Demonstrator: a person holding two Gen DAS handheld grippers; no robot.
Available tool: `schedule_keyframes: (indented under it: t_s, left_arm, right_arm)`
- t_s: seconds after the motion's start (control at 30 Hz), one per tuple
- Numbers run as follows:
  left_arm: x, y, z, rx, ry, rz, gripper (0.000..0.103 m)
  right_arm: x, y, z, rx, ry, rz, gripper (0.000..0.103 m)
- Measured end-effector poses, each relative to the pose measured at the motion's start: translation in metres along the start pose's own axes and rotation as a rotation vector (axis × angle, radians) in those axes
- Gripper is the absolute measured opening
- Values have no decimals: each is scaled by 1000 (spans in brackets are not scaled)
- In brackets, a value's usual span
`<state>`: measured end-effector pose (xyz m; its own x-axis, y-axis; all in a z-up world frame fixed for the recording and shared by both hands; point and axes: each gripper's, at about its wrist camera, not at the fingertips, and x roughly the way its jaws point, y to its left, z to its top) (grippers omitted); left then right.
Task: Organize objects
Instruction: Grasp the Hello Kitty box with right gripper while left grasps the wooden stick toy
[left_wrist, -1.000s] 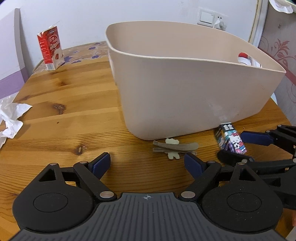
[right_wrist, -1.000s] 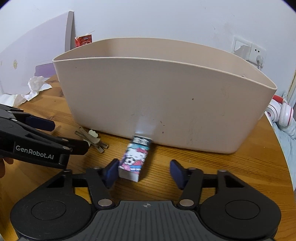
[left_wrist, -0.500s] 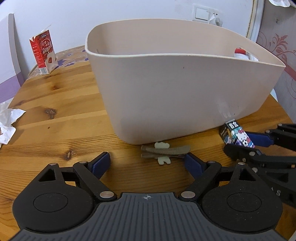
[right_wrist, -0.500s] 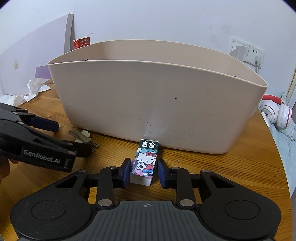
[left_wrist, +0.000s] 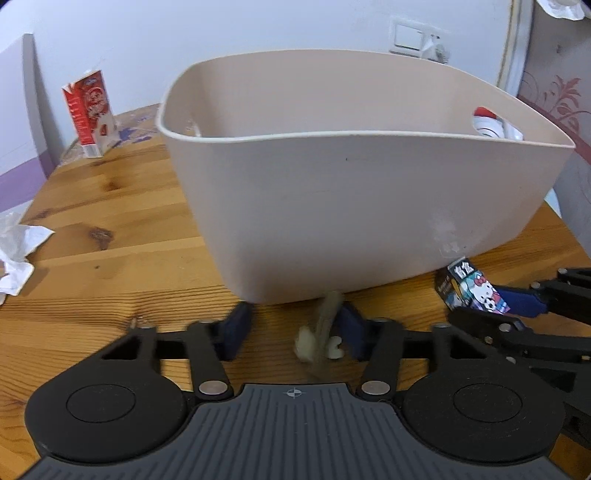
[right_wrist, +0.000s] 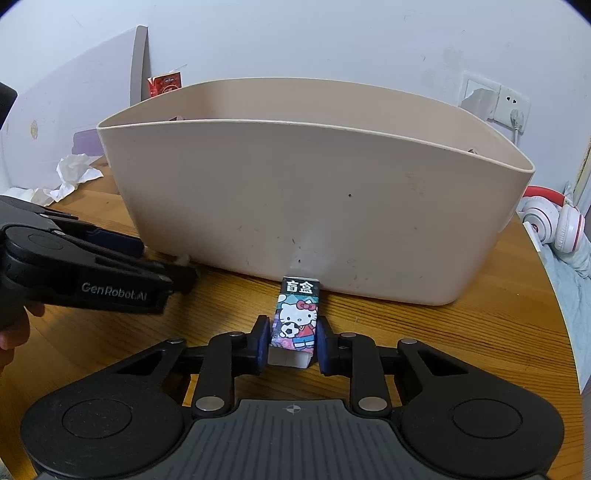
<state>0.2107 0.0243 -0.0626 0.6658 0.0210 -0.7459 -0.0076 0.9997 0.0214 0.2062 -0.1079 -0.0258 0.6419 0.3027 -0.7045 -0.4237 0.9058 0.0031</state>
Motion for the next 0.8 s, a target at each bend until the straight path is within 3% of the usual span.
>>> schedule_keyframes:
  t_s: [0.13,0.23,0.8]
  left_arm:
    - [-1,8,1,-22,7,1,21]
    - [-2,14,1,-36,14,-14,15]
    - [-41,13,-13,-3,-18,-29,13]
  right_arm:
    - [-2,0,-1,0,2,1,21]
    - [-5,0,-4,-2,4,0,21]
    - [-39,-6,-6,19,-43,-6,21]
